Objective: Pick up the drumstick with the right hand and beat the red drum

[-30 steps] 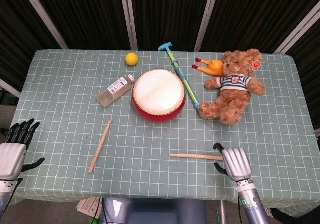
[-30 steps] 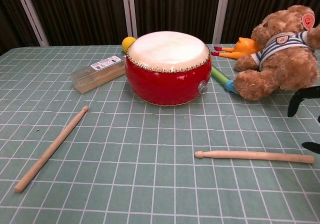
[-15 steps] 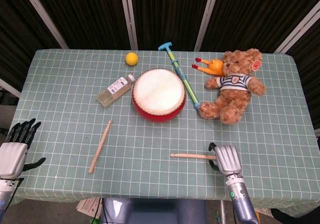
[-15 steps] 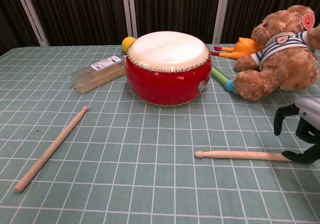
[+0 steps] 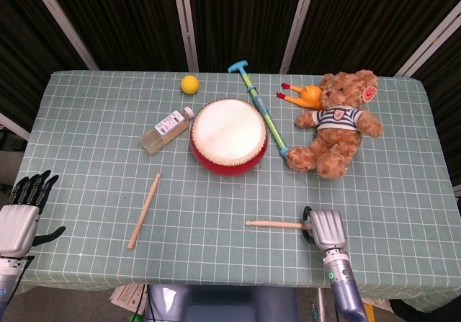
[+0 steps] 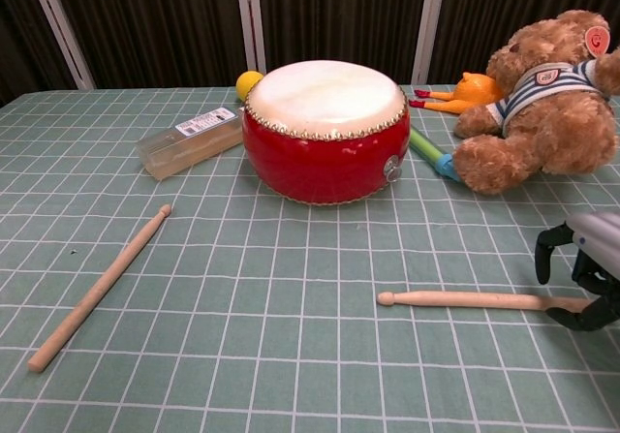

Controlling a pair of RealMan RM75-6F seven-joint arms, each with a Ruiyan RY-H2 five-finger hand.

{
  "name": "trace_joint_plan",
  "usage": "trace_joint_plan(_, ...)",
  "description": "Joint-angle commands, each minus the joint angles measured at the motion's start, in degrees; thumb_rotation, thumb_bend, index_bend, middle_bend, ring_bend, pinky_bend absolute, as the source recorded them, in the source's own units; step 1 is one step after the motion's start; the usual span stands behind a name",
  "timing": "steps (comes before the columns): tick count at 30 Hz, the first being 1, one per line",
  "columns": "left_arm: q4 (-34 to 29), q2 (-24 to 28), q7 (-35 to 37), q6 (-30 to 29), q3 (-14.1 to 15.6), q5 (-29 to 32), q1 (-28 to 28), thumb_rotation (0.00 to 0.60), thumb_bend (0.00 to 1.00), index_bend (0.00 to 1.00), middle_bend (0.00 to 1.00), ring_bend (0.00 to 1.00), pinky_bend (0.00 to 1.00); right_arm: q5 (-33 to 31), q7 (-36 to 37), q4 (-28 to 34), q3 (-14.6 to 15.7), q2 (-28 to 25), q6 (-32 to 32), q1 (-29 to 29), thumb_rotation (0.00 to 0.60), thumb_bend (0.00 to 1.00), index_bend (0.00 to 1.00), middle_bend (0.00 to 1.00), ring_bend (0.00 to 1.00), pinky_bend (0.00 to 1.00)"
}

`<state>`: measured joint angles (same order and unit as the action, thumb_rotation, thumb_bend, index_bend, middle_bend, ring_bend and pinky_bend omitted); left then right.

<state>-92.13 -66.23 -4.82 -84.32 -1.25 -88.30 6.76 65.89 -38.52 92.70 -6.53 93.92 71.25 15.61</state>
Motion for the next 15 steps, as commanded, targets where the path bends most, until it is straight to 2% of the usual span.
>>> trace_joint_plan(1, 0.0, 0.0, 0.0, 0.0, 0.0, 0.0, 0.0, 0.600, 0.00, 0.00, 0.00, 0.00, 0.00, -0.6, 0.5, -0.9, 0.0, 0.4, 0.0, 0.0, 0.600, 0.33, 0.50, 1.00, 1.00, 0.93)
trace_joint_plan(15, -0.2, 0.0, 0.1, 0.1, 0.0, 0.3, 0.0, 0.600, 0.00, 0.00, 0.00, 0.00, 0.00, -3.4, -0.4, -2.7, 0.3, 0.6, -0.6, 0.8, 0.600, 0.35, 0.50, 1.00, 1.00, 0.93)
